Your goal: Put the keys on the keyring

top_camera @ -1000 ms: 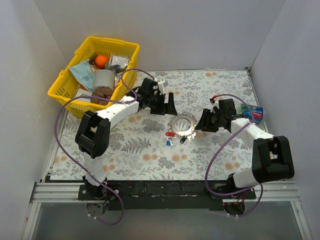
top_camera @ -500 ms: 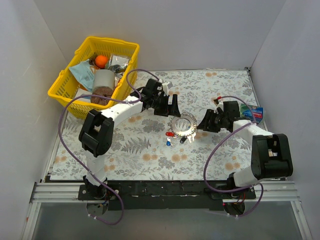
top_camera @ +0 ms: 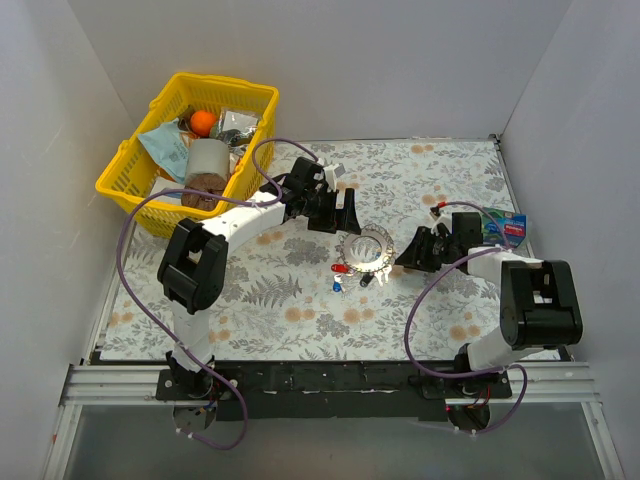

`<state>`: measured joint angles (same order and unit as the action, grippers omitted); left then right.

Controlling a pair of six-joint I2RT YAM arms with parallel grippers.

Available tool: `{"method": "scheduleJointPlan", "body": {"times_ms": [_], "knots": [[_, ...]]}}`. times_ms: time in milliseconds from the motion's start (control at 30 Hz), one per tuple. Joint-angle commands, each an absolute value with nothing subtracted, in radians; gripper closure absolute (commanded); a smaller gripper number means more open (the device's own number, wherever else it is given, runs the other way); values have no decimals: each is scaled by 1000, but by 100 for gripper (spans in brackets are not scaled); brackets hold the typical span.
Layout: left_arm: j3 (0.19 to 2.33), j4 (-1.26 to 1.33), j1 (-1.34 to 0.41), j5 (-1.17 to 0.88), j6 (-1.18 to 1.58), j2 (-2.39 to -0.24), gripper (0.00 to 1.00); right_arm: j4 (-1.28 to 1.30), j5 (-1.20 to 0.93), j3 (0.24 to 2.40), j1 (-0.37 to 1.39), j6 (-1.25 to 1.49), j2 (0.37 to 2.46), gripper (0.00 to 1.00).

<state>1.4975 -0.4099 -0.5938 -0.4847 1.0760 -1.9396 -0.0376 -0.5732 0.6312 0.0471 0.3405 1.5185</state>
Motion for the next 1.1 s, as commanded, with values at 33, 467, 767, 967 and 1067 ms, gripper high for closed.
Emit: {"method": "scheduleJointPlan", "body": {"times_ms": [33,467,767,967,1067], "knots": [[1529,-410,-597,-512,1077,-1924,14,-78,-595,630,31,304,1534,56],[1522,-403,-597,-523,1080,-1924,13,-69,-630,666,26,258,1617,59],[1523,-402,-595,-531,1078,-1927,13,-67,-634,698,26,244,1673,61],[1526,-403,-595,-538,1072,-1927,14,-69,-623,722,26,238,1707,63],[1528,-402,-597,-543,1074,-1927,14,-80,-629,727,26,241,1720,64]]}}
